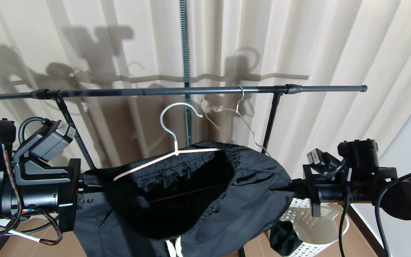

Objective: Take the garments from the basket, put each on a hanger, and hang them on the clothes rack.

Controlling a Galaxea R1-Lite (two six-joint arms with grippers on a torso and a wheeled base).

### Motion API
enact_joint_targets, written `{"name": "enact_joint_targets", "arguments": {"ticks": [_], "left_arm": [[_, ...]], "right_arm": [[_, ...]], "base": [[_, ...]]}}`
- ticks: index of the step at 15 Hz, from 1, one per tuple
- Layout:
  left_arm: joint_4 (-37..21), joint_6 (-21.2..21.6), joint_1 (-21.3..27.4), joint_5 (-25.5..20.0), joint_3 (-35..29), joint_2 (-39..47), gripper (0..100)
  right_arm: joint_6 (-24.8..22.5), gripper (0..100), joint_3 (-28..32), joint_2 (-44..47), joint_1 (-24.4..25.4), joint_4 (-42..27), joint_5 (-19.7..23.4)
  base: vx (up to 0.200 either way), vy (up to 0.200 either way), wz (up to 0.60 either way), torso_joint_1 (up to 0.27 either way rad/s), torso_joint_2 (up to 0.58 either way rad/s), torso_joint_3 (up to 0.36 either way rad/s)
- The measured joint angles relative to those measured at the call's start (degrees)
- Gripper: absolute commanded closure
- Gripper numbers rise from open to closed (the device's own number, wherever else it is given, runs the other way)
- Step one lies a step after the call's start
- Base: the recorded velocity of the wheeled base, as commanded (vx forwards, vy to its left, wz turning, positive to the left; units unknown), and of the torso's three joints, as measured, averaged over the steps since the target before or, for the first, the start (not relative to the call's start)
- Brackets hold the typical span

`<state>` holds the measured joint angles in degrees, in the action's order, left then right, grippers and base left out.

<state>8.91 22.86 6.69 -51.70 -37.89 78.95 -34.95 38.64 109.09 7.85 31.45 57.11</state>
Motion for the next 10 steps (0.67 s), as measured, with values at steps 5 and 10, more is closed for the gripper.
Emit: {"name": "enact_joint_targets", "arguments": {"ticks": [5, 10], "left_arm": [[-0.02, -0.72, -3.12, -0.35, 1.07, -1.52, 100], [-0.07, -1.6, -4.19, -0.38, 1.93, -1.85, 100]], "right_arm": [[-0.07, 100, -3.06, -3.69, -4.41, 0.05, 0.11], [-0.33, 0, -4.02, -4.35, -3.08, 0.05, -1.23]], "base": [[0.0, 0.0, 0.0, 0.0, 0.0, 0.0], [0.0, 0.0, 0.0, 0.0, 0.0, 0.0]]}}
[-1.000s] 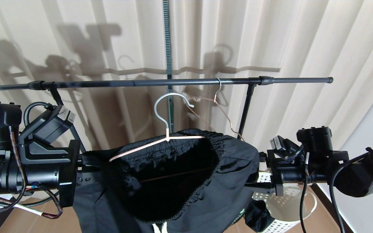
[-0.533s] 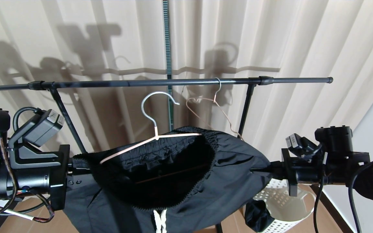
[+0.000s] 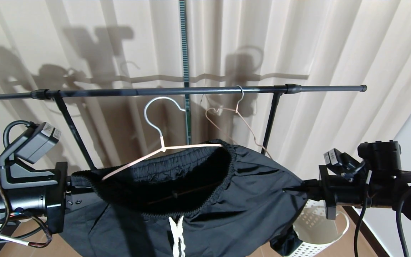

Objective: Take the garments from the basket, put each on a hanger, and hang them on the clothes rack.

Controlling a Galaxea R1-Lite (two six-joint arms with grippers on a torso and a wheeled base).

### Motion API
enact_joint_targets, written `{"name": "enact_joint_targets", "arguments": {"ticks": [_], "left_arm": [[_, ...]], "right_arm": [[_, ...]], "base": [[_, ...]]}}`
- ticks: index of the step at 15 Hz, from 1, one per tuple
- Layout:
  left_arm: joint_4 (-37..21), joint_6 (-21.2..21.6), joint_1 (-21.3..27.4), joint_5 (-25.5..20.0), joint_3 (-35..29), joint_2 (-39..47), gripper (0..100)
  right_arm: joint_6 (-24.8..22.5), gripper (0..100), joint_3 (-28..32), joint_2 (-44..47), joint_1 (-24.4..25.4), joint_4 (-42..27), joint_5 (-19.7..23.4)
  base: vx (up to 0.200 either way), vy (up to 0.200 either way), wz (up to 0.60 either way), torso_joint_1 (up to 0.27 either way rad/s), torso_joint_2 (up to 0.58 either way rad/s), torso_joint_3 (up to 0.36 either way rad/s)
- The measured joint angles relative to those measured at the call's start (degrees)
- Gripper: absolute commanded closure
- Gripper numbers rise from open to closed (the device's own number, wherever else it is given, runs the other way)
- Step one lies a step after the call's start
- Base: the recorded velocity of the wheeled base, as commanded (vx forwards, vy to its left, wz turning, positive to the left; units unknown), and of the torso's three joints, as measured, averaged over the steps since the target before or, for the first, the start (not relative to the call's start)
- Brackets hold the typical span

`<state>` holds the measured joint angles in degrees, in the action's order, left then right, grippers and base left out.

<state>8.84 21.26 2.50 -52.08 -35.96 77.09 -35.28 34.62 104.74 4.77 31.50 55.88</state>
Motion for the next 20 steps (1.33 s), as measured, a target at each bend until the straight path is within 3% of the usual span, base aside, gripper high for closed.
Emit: {"name": "enact_joint_targets", "arguments": {"ticks": [5, 8, 10, 12, 15, 17, 20], "left_arm": [[0.09, -1.41, -1.13, 0.1, 0.11, -0.09, 100], [0.13, -1.41, -3.95, 0.18, 1.16, -0.28, 100], [0.18, -1.5, -6.0, 0.18, 2.17, -0.5, 100], [0.18, -1.52, -7.35, 0.43, 2.51, -0.57, 100], [0.24, -1.76, -8.12, 0.55, 2.12, -0.59, 100], [0.33, -3.69, -8.2, 0.55, 1.05, -0.5, 100], [0.51, -10.45, -8.17, 0.68, -3.4, 0.68, 100]], "right_arm": [[-0.11, 0, -1.5, -1.99, 2.94, -0.28, -2.51], [2.19, 0, -1.8, -5.52, 7.13, -0.74, -12.23], [12.02, 0, -1.83, -7.83, 11.33, -0.52, -17.79], [20.18, 0, -0.63, -9.29, 16.01, 0.02, -26.21], [23.65, 0, 1.54, -10.09, 20.18, 0.17, -34.84], [26.61, 0, 2.04, -10.12, 21.75, 1.18, -39.57], [30.46, 0, 2.15, -8.57, 23.28, 6.66, -46.97]], "base": [[0.0, 0.0, 0.0, 0.0, 0.0, 0.0], [0.0, 0.0, 0.0, 0.0, 0.0, 0.0], [0.0, 0.0, 0.0, 0.0, 0.0, 0.0], [0.0, 0.0, 0.0, 0.0, 0.0, 0.0], [0.0, 0.0, 0.0, 0.0, 0.0, 0.0], [0.0, 0.0, 0.0, 0.0, 0.0, 0.0], [0.0, 0.0, 0.0, 0.0, 0.0, 0.0]]}}
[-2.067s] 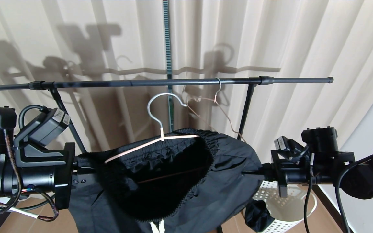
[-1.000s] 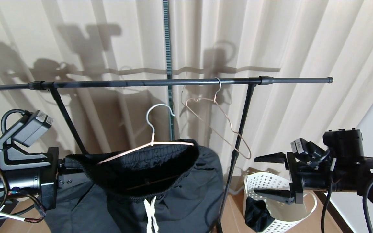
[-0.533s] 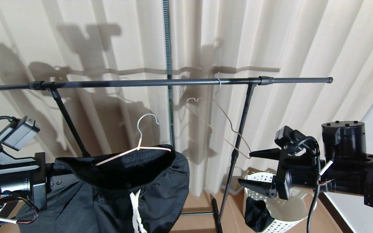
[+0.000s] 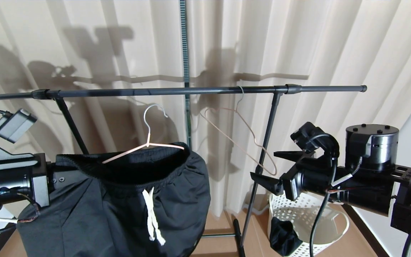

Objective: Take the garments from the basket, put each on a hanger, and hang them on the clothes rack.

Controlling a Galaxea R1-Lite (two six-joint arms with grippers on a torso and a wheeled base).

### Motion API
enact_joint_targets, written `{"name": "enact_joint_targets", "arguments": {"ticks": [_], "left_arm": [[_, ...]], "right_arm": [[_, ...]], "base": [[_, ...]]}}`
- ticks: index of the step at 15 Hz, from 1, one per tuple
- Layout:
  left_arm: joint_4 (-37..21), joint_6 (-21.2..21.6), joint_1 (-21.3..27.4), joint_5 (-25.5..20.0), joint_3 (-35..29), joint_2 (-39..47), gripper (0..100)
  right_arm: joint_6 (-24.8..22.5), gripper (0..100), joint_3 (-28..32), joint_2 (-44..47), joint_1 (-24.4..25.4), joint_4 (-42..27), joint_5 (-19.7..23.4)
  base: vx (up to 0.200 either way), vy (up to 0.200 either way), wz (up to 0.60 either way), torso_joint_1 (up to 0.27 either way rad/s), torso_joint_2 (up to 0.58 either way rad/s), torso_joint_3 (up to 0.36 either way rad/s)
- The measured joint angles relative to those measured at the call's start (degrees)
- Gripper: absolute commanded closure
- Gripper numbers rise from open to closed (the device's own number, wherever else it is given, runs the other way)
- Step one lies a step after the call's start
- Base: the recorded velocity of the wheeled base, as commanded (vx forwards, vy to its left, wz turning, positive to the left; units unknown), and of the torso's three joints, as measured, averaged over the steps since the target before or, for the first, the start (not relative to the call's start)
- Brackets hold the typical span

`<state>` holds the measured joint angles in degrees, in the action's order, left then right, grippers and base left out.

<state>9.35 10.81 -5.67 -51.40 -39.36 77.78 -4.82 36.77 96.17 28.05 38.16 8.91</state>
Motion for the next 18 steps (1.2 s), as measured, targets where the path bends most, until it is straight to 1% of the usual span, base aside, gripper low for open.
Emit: {"name": "enact_joint_targets", "arguments": {"ticks": [2, 5, 7, 9, 12, 14, 16, 18], "left_arm": [[-0.05, -2.85, 0.02, 0.77, -3.24, 1.6, 100], [-0.07, -6.3, 0.83, 3.44, -9.06, 5.18, 100], [-0.05, -9.48, 2.15, 6.4, -14.06, 8.24, 100], [-0.07, -10.63, 3.35, 7.96, -18.52, 11.63, 100], [-0.07, -12.81, 4.85, 8.56, -24.86, 16.76, 100], [-0.05, -13.82, 5.46, 10.35, -28.86, 20.26, 100], [-0.07, -15.08, 5.8, 11.65, -31.59, 23.21, 100], [0.0, -15.9, 6.38, 13.3, -32.96, 25.31, 100]], "right_arm": [[0.44, 0, 0.02, 1.26, 0.55, 2.29, -2.82], [0.44, 0, 0.05, 2.3, 0.76, 2.56, -3.41], [0.46, 0, 0.05, 2.72, 0.74, 2.6, -3.41], [0.46, 0, 0.05, 2.95, 0.74, 2.6, -3.41], [0.46, 0, 0.02, 3.44, 0.74, 2.62, -3.41], [0.44, 0, -0.09, 3.61, 0.74, 2.6, -3.45], [0.44, 0, -0.17, 3.72, 0.76, 2.6, -3.47], [0.46, 0, -0.22, 3.74, 0.76, 2.62, -3.47]], "base": [[0.0, 0.0, 0.0, 0.0, 0.0, 0.0], [0.0, 0.0, 0.0, 0.0, 0.0, 0.0], [0.0, 0.0, 0.0, 0.0, 0.0, 0.0], [0.0, 0.0, 0.0, 0.0, 0.0, 0.0], [0.0, 0.0, 0.0, 0.0, 0.0, 0.0], [0.0, 0.0, 0.0, 0.0, 0.0, 0.0], [0.0, 0.0, 0.0, 0.0, 0.0, 0.0], [0.0, 0.0, 0.0, 0.0, 0.0, 0.0]]}}
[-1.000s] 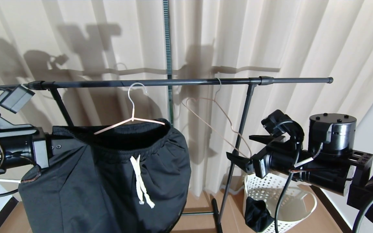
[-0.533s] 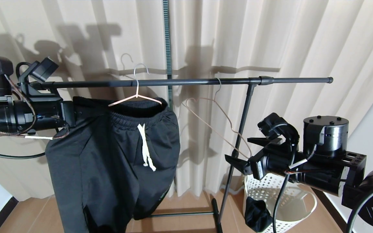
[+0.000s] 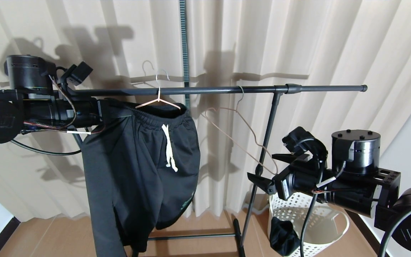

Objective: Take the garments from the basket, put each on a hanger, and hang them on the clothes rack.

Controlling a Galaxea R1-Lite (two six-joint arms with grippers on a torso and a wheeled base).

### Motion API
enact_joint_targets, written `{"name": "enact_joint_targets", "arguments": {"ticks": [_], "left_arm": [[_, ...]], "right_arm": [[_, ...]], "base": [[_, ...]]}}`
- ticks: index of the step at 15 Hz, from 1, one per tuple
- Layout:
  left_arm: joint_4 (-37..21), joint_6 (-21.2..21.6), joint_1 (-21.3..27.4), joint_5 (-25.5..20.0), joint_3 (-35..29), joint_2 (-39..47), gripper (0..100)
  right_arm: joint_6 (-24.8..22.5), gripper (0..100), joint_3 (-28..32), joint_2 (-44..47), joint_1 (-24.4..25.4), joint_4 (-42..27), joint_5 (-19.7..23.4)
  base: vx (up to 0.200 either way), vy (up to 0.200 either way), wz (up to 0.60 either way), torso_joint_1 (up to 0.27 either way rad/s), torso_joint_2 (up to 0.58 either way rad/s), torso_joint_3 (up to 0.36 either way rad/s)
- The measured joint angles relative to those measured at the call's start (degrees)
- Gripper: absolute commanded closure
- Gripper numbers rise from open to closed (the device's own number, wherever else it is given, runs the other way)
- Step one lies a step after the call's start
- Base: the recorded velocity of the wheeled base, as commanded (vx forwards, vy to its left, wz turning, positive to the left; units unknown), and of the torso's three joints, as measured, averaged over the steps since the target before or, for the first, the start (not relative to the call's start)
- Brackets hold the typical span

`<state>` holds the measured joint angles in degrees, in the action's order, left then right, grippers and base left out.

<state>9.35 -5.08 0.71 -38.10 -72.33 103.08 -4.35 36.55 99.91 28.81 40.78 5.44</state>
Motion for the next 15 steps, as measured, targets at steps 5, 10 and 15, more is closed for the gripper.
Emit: {"name": "enact_joint_targets", "arguments": {"ticks": [5, 10, 15], "left_arm": [[0.01, -1.95, 0.83, 2.22, -3.22, 3.61, 100], [0.04, -2.02, 1.49, 3.72, -4.3, 5.73, 100], [-0.02, -1.84, 1.49, 3.75, -3.44, 6.62, 100]], "right_arm": [[0.0, 0, -0.13, 0.02, -0.01, 0.0, 0.0], [-0.02, 0, -0.26, 0.02, -0.01, -0.02, 0.0], [-0.02, 0, -0.52, 0.02, 0.0, 0.0, 0.0]], "base": [[0.0, 0.0, 0.0, 0.0, 0.0, 0.0], [0.0, 0.0, 0.0, 0.0, 0.0, 0.0], [0.0, 0.0, 0.0, 0.0, 0.0, 0.0]]}}
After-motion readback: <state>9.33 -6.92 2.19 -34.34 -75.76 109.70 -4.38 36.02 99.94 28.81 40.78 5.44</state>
